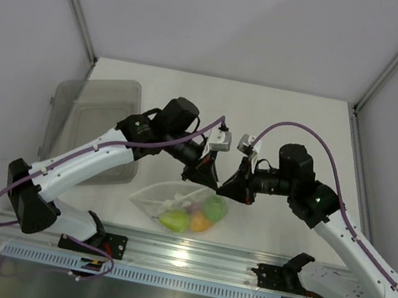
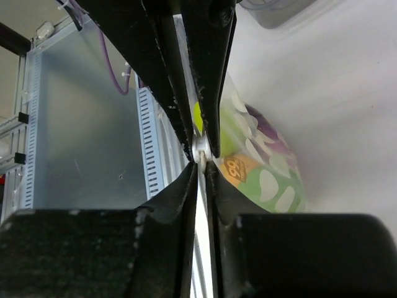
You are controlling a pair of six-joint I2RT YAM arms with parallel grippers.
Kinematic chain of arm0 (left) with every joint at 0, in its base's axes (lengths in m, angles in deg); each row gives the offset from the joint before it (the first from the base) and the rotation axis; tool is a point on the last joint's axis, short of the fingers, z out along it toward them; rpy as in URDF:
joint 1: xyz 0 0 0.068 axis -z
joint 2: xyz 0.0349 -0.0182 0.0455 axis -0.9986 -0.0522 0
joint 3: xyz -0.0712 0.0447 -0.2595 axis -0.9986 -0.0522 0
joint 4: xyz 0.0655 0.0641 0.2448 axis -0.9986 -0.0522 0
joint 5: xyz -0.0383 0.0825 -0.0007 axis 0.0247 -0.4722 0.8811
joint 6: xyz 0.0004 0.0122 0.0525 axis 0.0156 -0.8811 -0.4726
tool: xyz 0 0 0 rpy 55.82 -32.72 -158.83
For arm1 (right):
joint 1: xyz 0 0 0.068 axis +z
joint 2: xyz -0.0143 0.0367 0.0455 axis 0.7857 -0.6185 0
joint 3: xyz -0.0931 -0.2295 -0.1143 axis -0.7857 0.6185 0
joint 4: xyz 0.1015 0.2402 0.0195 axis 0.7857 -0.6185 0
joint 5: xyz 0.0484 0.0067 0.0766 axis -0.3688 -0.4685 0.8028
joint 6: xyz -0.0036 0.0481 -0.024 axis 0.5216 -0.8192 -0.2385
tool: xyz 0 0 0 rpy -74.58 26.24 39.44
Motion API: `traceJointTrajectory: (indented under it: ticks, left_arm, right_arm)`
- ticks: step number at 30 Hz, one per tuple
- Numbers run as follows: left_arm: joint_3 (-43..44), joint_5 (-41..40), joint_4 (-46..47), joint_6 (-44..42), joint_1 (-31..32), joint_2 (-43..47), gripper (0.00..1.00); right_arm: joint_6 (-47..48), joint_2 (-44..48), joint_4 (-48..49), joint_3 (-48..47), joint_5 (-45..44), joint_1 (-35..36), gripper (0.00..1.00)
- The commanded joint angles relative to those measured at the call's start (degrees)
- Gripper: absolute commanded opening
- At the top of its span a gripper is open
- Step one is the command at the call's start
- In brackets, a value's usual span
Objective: Place the food in the zip-top bag and seal the zipper
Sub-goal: Zip the zipper food storage bag at the center of the board.
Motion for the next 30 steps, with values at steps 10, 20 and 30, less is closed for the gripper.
traceJointTrajectory:
  ticks: [10,20,30]
  left_arm:
    - [2.49,1.83,0.68,-0.18,-0.36,0.04,0.01]
    - [2.49,0.78,-0.46,-0.61,-0.45,-0.40,0.01]
    - [1.17,-3.08,0.33,-0.18,-0.53,-0.84,0.01]
  right_arm:
    - [-0.55,-0.81,6.45,3.46,-1.60,1.78,0.29]
    - [-3.45,-1.08,11.37,5.30,-9.06,2.40,0.00]
    - [-10.39,4.11,15.15,8.29,-14.69,-0.58,0.00]
